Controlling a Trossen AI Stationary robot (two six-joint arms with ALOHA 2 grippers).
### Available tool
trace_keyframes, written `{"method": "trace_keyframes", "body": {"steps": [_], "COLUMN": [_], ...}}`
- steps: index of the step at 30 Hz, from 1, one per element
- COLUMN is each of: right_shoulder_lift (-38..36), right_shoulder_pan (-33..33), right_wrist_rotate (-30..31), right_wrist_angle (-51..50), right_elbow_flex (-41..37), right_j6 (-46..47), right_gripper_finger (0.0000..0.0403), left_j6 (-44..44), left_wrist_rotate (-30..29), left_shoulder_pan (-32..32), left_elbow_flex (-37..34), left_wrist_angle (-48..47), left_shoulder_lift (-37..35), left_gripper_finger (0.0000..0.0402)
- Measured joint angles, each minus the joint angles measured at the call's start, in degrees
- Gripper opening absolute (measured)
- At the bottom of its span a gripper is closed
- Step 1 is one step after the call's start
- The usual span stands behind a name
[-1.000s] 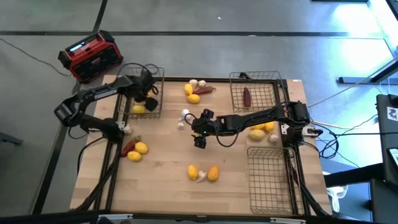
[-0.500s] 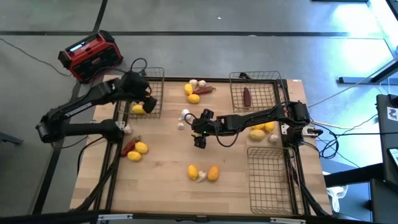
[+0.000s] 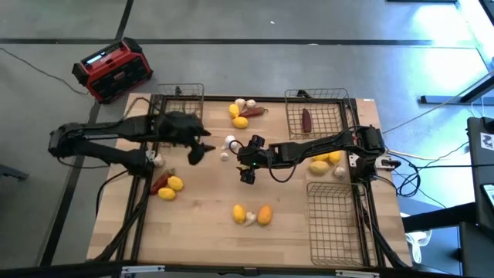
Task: Sort produce into baskets
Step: Put the white garlic into the bottom wire basket
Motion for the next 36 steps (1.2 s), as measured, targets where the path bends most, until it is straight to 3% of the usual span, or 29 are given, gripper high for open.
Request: {"method": "trace_keyframes", "body": {"steps": [7,17,26,36], "right_shoulder_lift": [-0.70,-0.96,-0.96,-0.95], "right_shoulder_pan": [0.02,0.04,0.04,0.04], "right_wrist_rotate": [0.00,0.02,-0.02,-0.10], "right_wrist_angle": [-3.21,-7.58,-7.78,-7.91], "right_elbow_flex": [0.06,0.07,0.00,-0.02], "right_j6": [-0.03,0.25,0.28,0.42], "right_gripper_finger": [0.0347,0.0347,0.0347,0.0347], "left_j6": [1.08,4.99,8.63,9.58], "left_wrist_rotate": [-7.93,-10.97,-17.92,-18.25], "left_shoulder_pan": [-6.30,-7.96,-7.83,-6.42], "left_elbow_flex": [-0.02,-0.07,-0.07,-0.02], "left_wrist_angle": [1.42,5.29,6.03,9.81], "left_shoulder_lift": [10.55,25.36,32.82,39.15], "left_gripper_finger": [0.0296,0.0296,0.0296,0.0296]}}
